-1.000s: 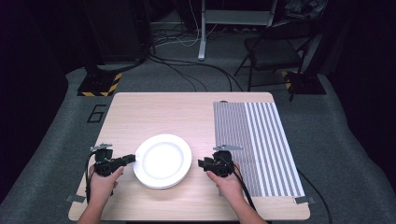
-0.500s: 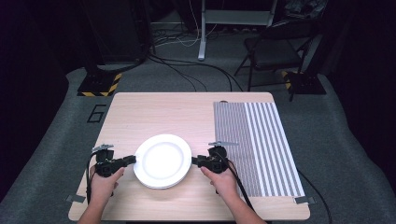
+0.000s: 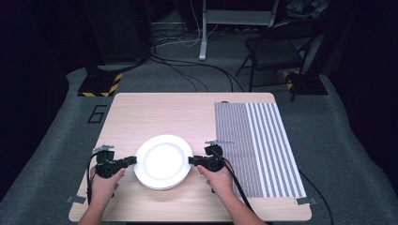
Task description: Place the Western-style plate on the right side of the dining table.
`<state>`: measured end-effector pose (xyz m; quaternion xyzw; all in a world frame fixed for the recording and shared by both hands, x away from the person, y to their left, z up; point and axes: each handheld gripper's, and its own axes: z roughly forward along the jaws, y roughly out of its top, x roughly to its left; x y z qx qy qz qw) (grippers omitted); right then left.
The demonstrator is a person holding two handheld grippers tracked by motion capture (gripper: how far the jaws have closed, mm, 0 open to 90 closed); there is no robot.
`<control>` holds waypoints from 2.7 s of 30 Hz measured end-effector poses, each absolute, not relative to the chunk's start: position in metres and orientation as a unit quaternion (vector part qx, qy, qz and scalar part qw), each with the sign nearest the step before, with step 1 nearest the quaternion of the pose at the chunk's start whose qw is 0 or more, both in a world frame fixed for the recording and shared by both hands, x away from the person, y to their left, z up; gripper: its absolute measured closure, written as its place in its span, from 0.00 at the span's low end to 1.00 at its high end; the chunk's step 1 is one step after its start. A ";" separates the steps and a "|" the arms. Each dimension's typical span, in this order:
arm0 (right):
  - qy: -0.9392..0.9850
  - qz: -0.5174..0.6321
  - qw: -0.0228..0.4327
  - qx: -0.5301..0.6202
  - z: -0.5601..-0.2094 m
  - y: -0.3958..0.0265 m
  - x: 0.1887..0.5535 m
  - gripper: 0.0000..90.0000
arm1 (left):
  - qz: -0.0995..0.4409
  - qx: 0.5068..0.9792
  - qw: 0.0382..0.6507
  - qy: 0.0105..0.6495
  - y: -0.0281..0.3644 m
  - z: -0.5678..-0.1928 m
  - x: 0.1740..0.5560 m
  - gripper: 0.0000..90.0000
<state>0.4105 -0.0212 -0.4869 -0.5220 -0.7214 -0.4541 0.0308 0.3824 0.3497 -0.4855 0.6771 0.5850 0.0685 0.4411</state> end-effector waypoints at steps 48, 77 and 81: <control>-0.694 -0.464 0.066 -0.546 -0.475 -0.033 0.409 0.79 | 0.054 0.680 0.451 0.575 0.340 -0.490 0.385 0.92; -0.675 -0.467 0.124 -0.557 -0.486 -0.031 0.404 0.82 | 0.061 0.679 0.451 0.576 0.339 -0.490 0.384 0.92; -0.665 -0.473 0.137 -0.562 -0.488 -0.033 0.406 0.83 | 0.064 0.679 0.452 0.575 0.338 -0.490 0.384 0.92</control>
